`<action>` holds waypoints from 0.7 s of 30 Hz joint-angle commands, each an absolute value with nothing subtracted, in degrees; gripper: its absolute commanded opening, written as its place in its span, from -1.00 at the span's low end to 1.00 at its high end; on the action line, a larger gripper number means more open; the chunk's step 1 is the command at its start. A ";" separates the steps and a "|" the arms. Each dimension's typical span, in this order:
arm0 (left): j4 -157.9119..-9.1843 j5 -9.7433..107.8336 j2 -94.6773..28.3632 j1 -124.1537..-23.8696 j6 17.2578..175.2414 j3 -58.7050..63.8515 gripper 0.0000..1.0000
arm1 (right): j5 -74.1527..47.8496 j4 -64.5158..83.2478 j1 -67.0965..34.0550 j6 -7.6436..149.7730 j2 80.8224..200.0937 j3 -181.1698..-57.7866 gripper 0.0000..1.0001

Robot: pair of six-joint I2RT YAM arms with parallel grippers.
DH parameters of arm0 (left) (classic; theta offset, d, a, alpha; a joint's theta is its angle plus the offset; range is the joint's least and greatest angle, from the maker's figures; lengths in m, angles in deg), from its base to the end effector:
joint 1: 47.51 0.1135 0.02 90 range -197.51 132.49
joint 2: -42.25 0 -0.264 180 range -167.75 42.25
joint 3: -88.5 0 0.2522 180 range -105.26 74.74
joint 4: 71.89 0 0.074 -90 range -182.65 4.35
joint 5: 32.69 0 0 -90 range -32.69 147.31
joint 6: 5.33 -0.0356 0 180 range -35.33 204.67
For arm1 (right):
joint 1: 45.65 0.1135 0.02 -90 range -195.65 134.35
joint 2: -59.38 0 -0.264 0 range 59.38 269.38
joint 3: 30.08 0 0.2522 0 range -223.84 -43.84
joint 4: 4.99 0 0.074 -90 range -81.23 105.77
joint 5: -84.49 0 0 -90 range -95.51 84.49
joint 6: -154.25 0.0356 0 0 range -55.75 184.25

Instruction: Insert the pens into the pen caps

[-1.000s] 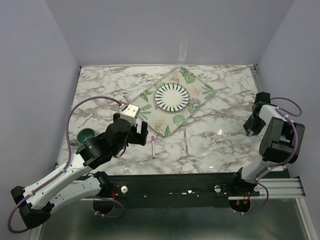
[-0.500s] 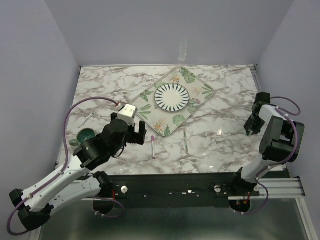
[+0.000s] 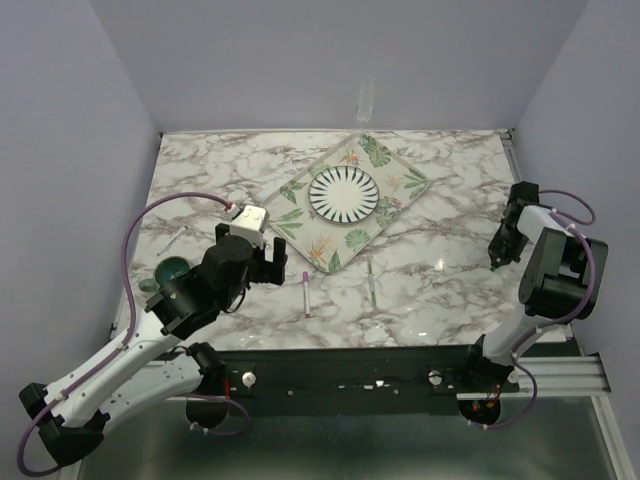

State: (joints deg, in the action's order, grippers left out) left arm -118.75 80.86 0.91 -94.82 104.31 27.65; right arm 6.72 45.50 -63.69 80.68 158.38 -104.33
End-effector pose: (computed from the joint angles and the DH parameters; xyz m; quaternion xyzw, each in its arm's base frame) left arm 0.1150 -0.1037 0.3231 0.0970 0.8374 -0.1353 0.5207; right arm 0.3001 -0.1057 0.1635 0.3052 0.9377 -0.1074 0.1262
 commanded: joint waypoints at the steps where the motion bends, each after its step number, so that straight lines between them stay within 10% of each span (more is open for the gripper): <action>1: -117.73 82.53 0.85 -94.27 103.74 27.90 0.97 | 2.57 47.35 -59.02 80.94 156.50 -102.91 -0.86; 21: -119.40 94.84 -2.83 -92.17 114.27 24.21 0.96 | 3.03 38.75 -41.43 87.63 143.23 -93.42 -0.99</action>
State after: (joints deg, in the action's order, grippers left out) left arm -118.71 91.13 0.05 -93.53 108.81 27.56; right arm 2.50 43.84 -41.68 88.48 147.32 -96.09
